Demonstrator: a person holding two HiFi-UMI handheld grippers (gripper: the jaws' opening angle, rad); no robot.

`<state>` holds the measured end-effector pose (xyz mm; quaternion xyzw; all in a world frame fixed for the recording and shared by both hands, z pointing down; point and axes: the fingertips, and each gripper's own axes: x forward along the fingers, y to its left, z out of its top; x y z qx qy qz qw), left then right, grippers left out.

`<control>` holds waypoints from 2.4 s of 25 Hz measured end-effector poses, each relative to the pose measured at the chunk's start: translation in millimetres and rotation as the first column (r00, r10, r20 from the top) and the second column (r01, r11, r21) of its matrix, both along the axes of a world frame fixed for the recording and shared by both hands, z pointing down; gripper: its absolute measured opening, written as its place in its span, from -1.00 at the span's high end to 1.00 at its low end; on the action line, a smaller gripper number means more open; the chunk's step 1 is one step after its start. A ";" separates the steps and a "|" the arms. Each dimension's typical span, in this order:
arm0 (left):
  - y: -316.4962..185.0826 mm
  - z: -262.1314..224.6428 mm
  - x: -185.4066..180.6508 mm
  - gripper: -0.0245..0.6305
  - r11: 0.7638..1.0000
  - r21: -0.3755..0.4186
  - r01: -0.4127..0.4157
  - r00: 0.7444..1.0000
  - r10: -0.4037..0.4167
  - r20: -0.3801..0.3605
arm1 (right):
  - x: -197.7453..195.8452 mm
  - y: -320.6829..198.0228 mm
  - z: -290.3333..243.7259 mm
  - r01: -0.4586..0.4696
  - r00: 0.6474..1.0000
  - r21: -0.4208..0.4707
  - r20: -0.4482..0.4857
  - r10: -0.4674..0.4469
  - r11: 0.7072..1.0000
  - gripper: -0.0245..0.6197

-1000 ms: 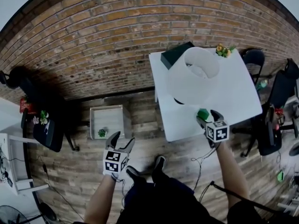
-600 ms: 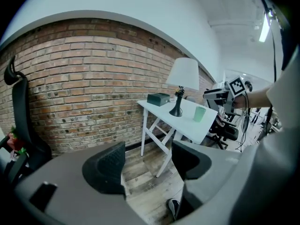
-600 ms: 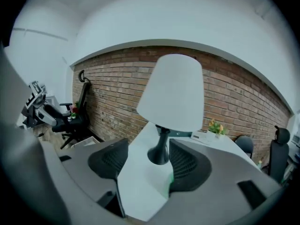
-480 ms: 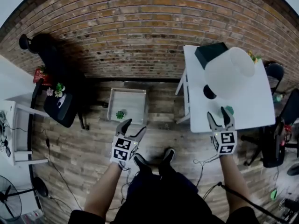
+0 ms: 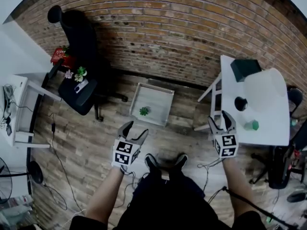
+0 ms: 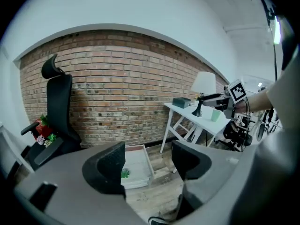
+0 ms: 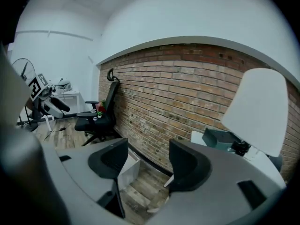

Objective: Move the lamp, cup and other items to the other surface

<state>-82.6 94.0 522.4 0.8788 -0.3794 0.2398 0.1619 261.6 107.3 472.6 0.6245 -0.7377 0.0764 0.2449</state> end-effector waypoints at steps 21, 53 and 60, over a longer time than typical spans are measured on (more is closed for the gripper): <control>-12.4 37.3 -160.8 -0.01 0.987 -0.034 0.155 0.987 -0.156 -0.025 | -258.7 -61.5 75.2 0.340 0.940 -0.159 0.017 -0.342 0.927 0.06; -103.4 254.0 -111.3 -0.01 0.935 -0.298 0.189 0.982 -0.180 0.059 | -325.7 -162.3 429.4 0.534 0.845 -0.371 0.210 -0.492 0.760 -0.02; -103.3 318.7 -147.5 -0.01 0.929 -0.322 0.185 0.983 -0.174 0.062 | -352.8 -178.9 522.6 0.525 0.846 -0.416 0.163 -0.508 0.742 -0.10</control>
